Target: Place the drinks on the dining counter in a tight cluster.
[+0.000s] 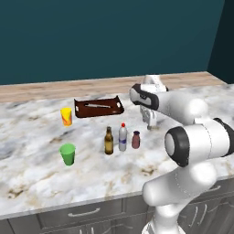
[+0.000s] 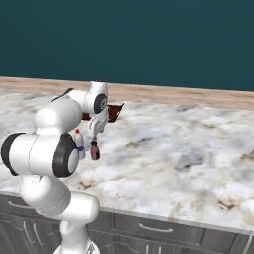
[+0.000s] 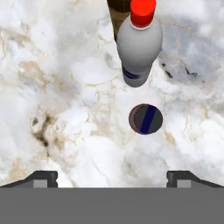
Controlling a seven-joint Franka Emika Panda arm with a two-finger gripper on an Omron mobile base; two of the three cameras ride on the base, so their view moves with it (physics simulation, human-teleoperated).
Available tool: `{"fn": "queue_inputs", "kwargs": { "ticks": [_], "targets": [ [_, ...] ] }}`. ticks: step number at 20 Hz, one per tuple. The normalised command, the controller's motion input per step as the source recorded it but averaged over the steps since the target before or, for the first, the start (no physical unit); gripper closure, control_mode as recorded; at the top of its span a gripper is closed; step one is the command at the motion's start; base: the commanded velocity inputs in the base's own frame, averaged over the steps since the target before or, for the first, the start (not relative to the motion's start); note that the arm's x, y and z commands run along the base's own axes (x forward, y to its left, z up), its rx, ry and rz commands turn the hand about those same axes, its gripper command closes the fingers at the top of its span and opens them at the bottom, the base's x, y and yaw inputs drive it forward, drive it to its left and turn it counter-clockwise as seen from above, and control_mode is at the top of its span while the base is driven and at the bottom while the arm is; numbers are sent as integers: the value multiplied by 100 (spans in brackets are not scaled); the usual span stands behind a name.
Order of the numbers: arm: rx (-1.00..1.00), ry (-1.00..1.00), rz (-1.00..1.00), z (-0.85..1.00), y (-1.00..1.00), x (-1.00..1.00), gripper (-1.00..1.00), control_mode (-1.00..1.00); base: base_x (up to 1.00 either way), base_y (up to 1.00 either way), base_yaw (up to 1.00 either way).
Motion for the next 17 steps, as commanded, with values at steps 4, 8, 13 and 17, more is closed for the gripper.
{"fn": "queue_inputs", "kwargs": {
  "ticks": [4,8,13,17],
  "targets": [
    [0,9,-60,2,-23,-55,-100,-100,0,0,0],
    [0,8,-72,1,0,-59,-100,-100,0,0,0],
    [0,5,-68,17,-8,-64,-100,-100,0,0,0],
    [0,1,-63,32,-19,-69,-100,-100,0,0,0]
  ]
}}
